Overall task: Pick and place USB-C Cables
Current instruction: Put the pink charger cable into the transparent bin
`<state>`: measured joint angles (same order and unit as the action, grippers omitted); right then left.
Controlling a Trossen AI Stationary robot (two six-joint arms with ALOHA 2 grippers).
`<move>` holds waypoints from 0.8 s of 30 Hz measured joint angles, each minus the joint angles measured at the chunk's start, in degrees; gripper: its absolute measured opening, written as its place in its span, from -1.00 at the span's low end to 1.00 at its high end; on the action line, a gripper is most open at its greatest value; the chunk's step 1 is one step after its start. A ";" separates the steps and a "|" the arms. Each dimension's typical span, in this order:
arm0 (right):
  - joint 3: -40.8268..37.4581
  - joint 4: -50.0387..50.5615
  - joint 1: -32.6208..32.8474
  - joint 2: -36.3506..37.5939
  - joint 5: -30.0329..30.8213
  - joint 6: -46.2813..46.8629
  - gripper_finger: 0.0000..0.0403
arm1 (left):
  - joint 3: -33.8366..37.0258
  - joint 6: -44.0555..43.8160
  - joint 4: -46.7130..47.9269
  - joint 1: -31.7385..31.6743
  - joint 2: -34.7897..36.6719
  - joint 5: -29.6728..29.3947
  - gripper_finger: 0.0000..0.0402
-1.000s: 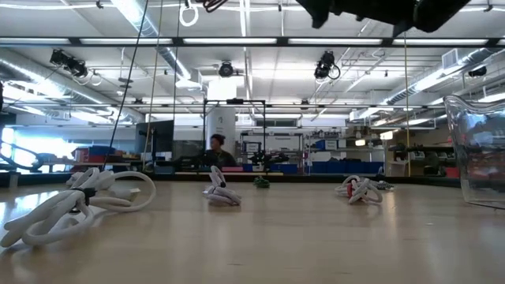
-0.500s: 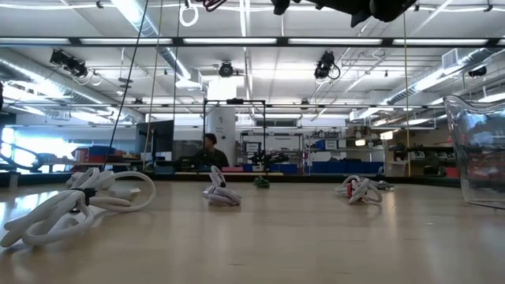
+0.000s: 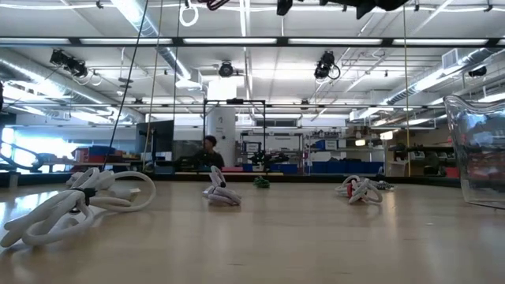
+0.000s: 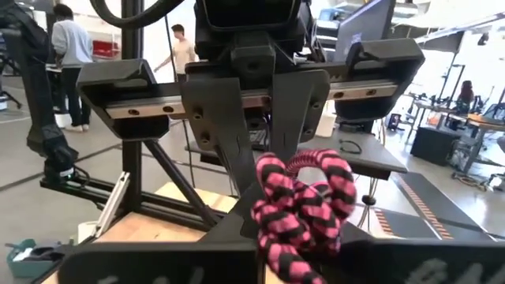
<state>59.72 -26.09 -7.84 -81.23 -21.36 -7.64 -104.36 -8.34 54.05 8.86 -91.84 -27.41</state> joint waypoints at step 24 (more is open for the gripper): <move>12.18 76.41 -0.60 21.78 23.80 15.54 -0.89 | -0.04 5.14 0.08 -0.51 0.03 -0.20 -0.08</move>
<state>71.91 50.32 -8.43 -59.45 2.44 7.91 -104.40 -3.20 54.13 8.36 -91.81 -27.62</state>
